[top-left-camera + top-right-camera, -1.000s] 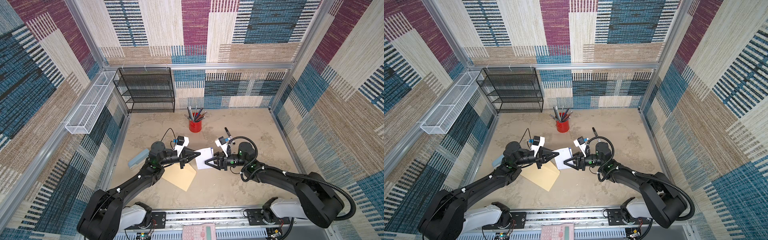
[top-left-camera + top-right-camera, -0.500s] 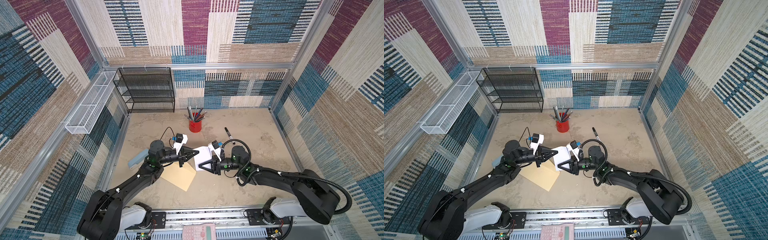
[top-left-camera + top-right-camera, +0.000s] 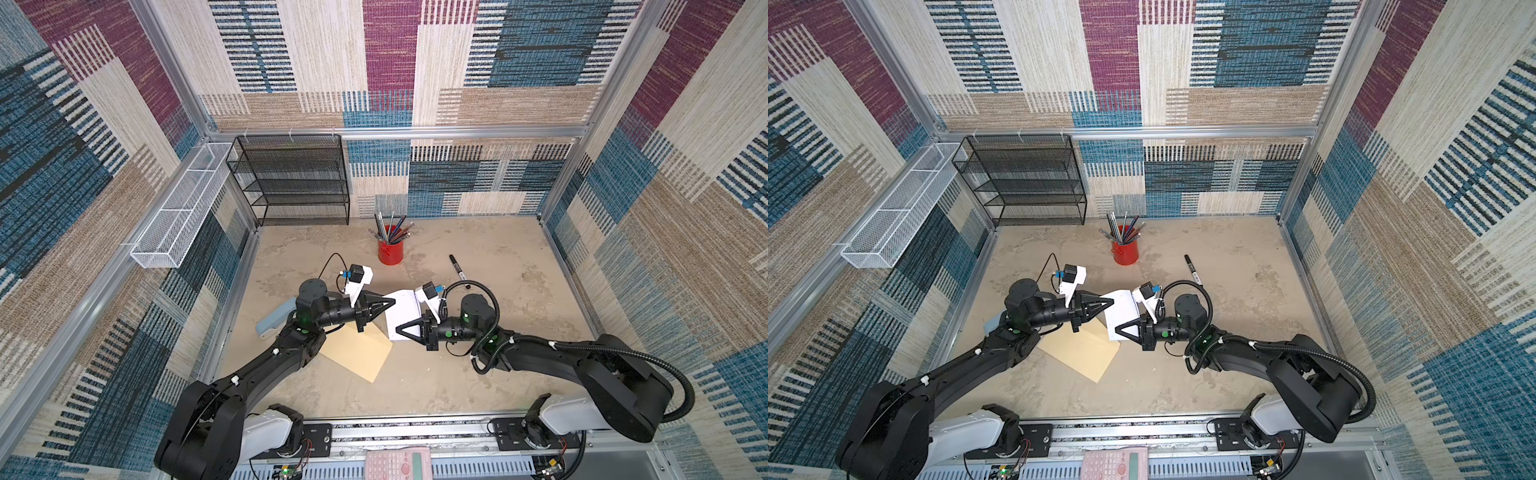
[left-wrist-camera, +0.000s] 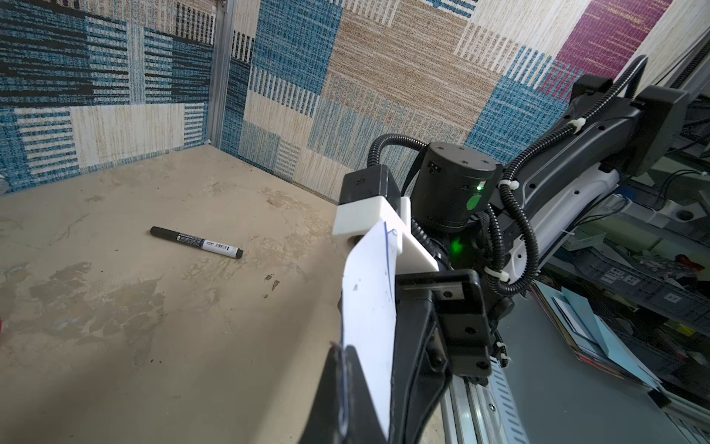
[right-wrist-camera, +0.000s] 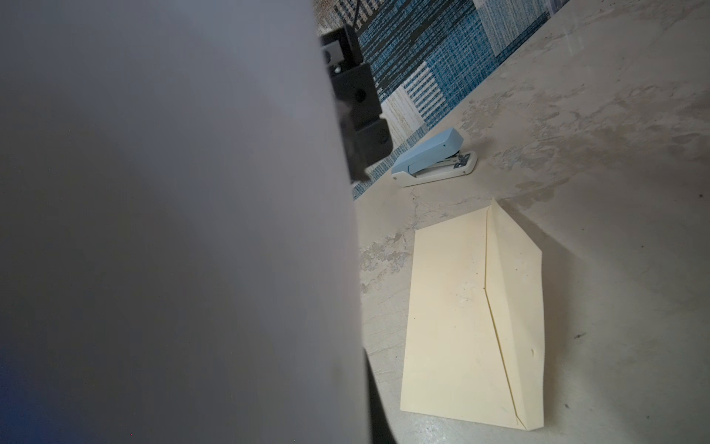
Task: Fold the letter paper in half and place it into the envelope
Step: Adjust the letter paper, then pick up the envelope from the center of the board.
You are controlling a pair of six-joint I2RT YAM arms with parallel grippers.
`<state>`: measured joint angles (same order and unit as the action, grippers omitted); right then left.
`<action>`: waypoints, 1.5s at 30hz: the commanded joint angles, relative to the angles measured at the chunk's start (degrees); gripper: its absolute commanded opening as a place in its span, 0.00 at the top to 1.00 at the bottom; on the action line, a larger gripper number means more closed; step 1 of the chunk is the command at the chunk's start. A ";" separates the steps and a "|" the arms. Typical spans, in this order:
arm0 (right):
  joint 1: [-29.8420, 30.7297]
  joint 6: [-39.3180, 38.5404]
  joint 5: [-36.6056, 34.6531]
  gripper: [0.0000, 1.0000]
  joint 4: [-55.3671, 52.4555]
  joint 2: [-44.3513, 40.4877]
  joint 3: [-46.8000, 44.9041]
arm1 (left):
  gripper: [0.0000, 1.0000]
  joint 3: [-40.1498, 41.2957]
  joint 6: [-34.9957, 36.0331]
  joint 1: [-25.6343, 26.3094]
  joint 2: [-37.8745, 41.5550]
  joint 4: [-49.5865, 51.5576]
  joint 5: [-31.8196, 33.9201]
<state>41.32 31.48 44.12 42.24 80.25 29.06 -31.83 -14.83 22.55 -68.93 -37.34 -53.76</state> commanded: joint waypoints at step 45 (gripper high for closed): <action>-14.44 -6.25 -3.60 1.00 -16.77 -14.02 -5.58 | 0.40 -21.78 61.77 -0.21 -7.69 72.85 35.73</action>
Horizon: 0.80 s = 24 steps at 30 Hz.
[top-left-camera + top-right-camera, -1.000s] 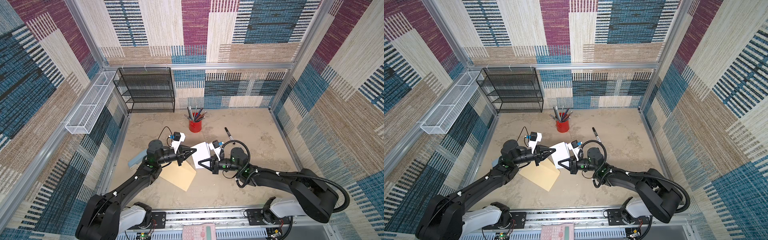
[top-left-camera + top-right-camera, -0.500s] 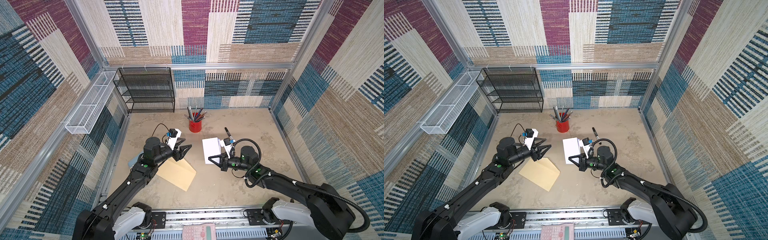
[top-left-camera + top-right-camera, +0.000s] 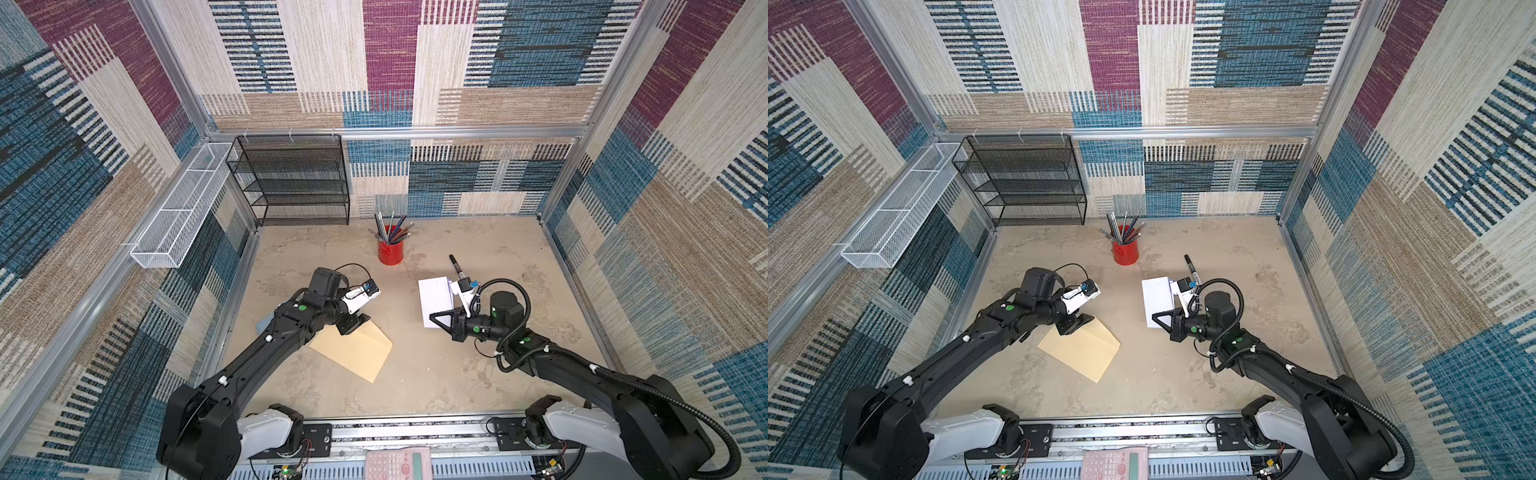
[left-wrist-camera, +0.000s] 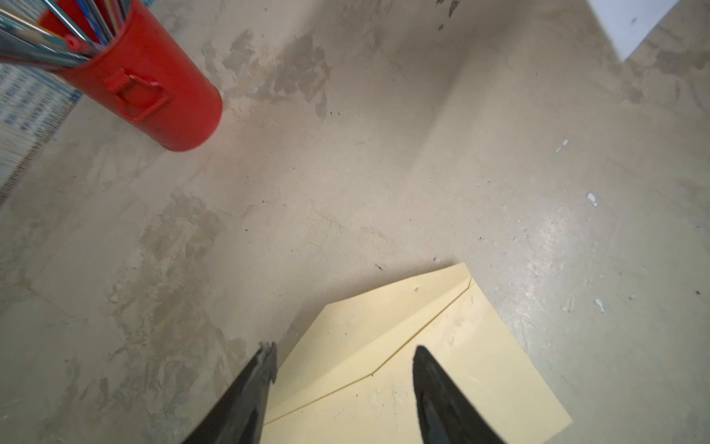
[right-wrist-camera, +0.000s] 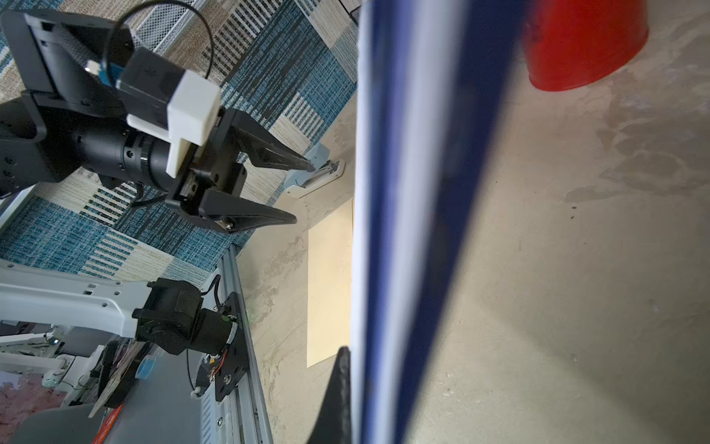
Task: Fold the letter paper in half and place it into the envelope
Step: Pick up the envelope from the center of the board.
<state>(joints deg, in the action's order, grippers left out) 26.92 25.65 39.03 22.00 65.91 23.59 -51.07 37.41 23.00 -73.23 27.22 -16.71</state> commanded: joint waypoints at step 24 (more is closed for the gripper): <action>-0.45 -0.16 1.05 1.00 3.49 -1.47 -0.90 | 0.45 -15.34 19.49 -5.38 -25.76 12.14 -2.76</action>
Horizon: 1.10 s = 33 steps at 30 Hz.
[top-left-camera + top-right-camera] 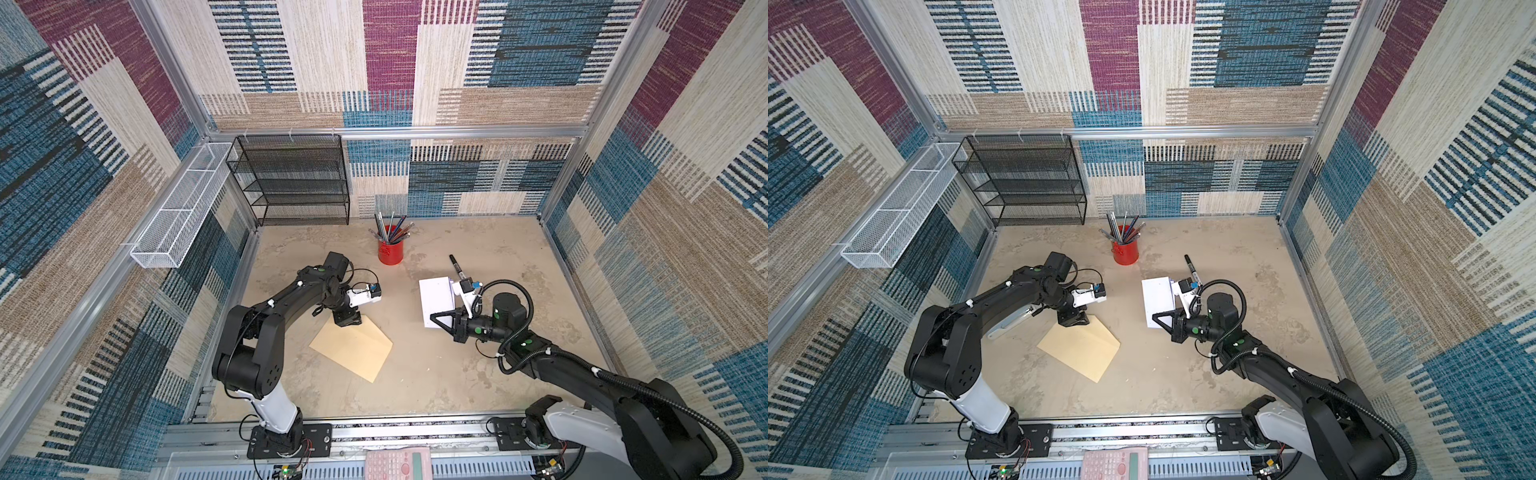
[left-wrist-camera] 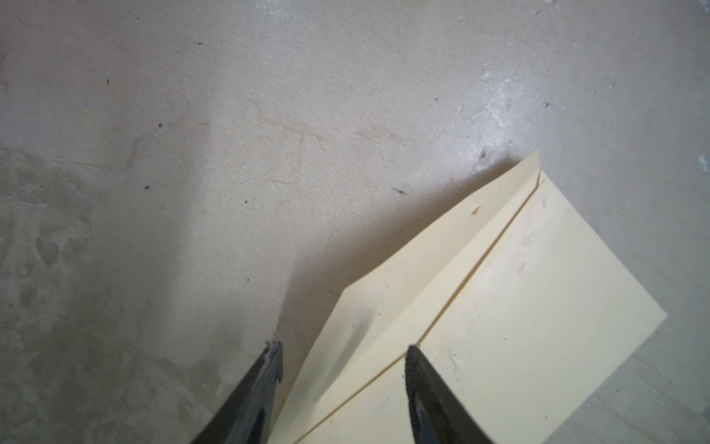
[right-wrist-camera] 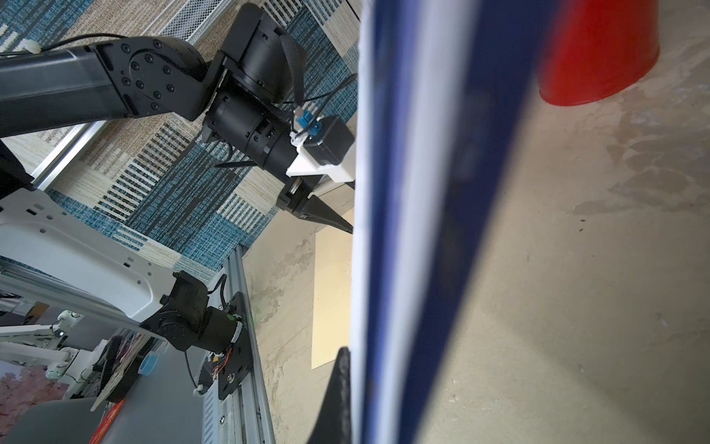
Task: Fold the letter paper in half and place it into the envelope
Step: Pick up the envelope from the center of the board.
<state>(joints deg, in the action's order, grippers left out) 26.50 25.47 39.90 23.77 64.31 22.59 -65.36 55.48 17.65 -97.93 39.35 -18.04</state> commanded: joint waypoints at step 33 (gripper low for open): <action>-0.22 -1.13 -0.26 1.00 0.22 0.84 1.04 | 0.74 -5.05 2.08 0.80 -6.22 8.59 -4.63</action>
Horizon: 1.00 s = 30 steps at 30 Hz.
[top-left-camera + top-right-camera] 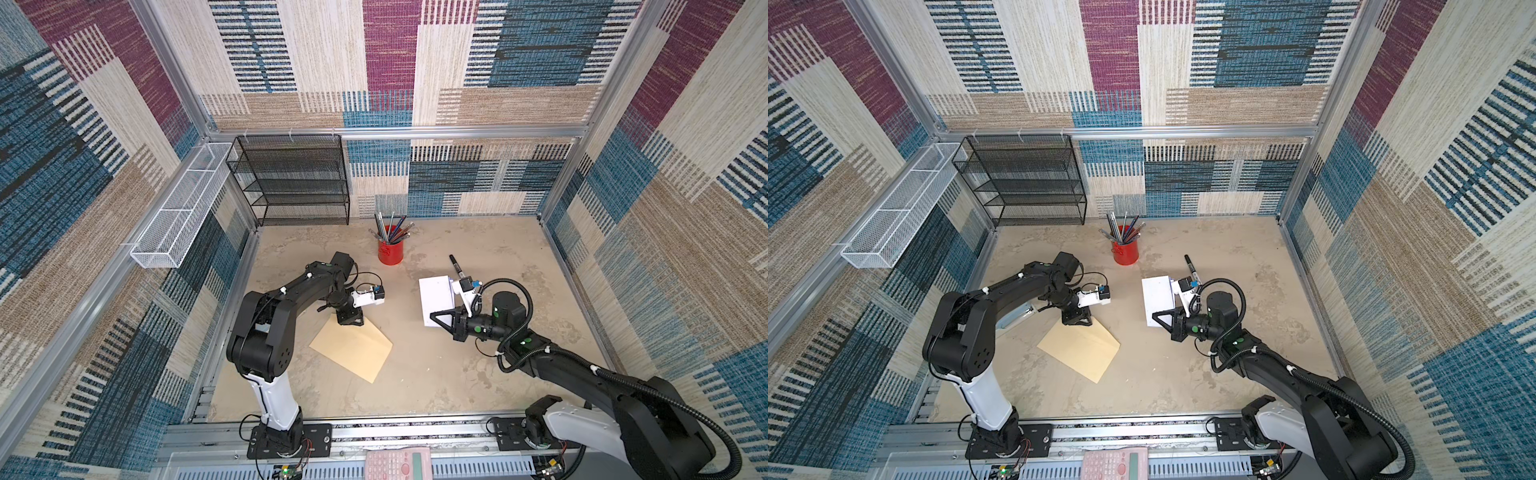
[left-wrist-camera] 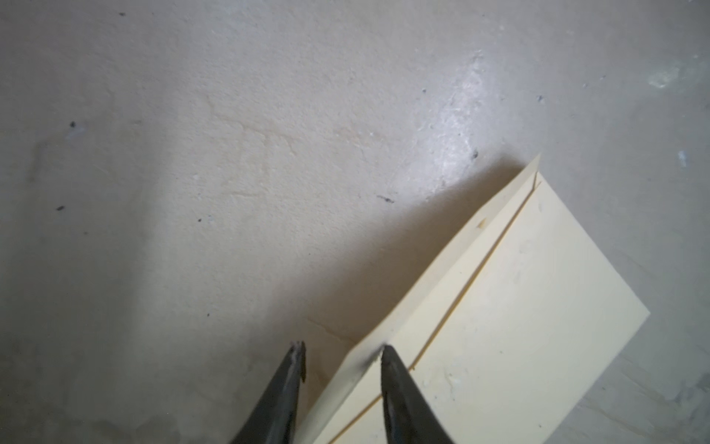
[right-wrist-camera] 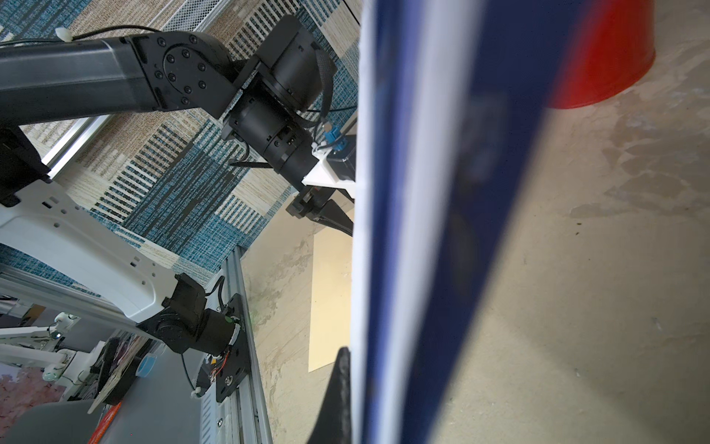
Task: Fold the letter paper in half and place it into the envelope
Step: Pick up the envelope from the center of the board.
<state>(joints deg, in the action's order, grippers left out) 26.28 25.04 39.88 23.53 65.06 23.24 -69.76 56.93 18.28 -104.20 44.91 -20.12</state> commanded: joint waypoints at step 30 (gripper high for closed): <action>19.38 -28.82 -26.19 1.00 -39.67 -10.81 23.46 | 1.00 -37.66 12.23 1.47 -8.64 44.01 -39.30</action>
<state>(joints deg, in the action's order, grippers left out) 42.96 2.28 19.97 -8.95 53.21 44.62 -104.64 63.94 19.40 -111.15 79.07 -54.78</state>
